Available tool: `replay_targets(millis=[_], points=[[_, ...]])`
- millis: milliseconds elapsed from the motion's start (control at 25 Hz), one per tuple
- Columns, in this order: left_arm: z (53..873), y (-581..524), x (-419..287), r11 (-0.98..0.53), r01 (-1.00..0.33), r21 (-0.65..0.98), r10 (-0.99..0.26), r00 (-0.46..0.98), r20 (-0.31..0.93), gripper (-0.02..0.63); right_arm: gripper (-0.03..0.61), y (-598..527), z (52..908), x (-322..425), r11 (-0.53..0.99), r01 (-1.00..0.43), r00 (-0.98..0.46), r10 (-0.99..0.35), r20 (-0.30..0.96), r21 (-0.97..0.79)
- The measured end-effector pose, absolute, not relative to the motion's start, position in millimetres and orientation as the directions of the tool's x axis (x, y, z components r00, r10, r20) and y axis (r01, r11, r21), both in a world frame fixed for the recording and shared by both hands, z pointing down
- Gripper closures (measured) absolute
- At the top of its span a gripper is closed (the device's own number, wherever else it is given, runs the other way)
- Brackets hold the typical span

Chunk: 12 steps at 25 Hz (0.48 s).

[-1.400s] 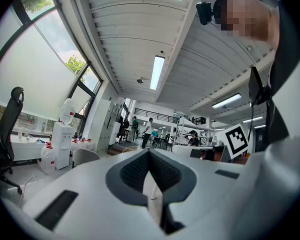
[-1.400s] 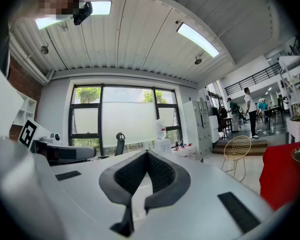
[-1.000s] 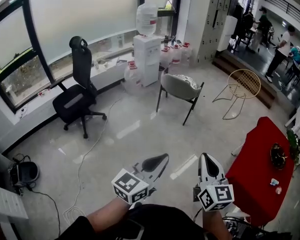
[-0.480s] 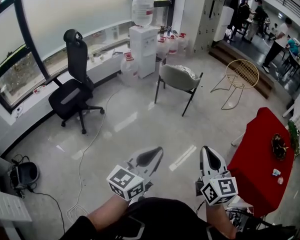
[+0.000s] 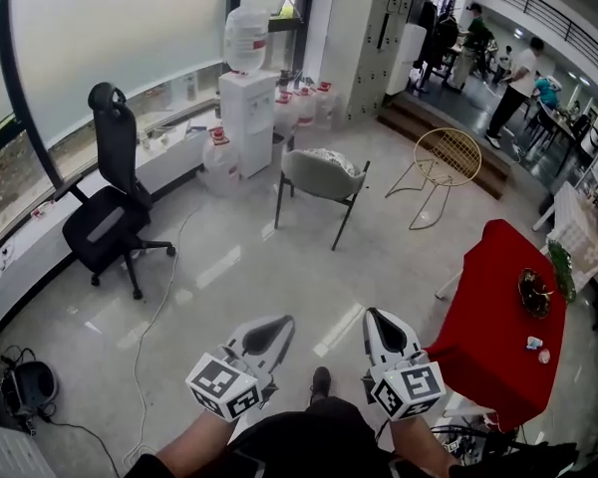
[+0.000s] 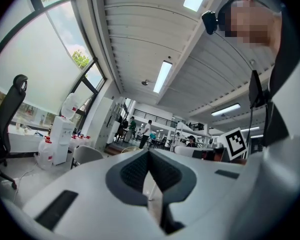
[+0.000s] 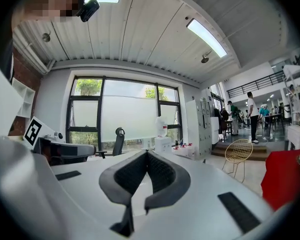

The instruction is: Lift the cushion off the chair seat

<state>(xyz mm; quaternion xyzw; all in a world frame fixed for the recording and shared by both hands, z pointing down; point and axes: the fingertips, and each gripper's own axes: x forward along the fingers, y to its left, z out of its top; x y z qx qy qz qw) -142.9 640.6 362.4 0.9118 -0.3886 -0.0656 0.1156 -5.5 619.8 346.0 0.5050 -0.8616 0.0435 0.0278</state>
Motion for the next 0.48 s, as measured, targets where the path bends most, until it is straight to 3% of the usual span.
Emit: replay_targets(millis=[280,480], points=[[377.5,569.7,-138.1,-0.637,-0.728,0.253,-0.751,0.661,0.01,0.614,0.571,541.1,352.6,-3.9,0.506,-0.849,-0.519,-0.853,0.061,-0.151],[366.2,496.6,-125.0,-0.608,-0.754,0.251,-0.776,0.63,0.012,0.614,0.571,459.9,336.5,2.5,0.568,-0.819,-0.572,-0.819,0.041,-0.081]])
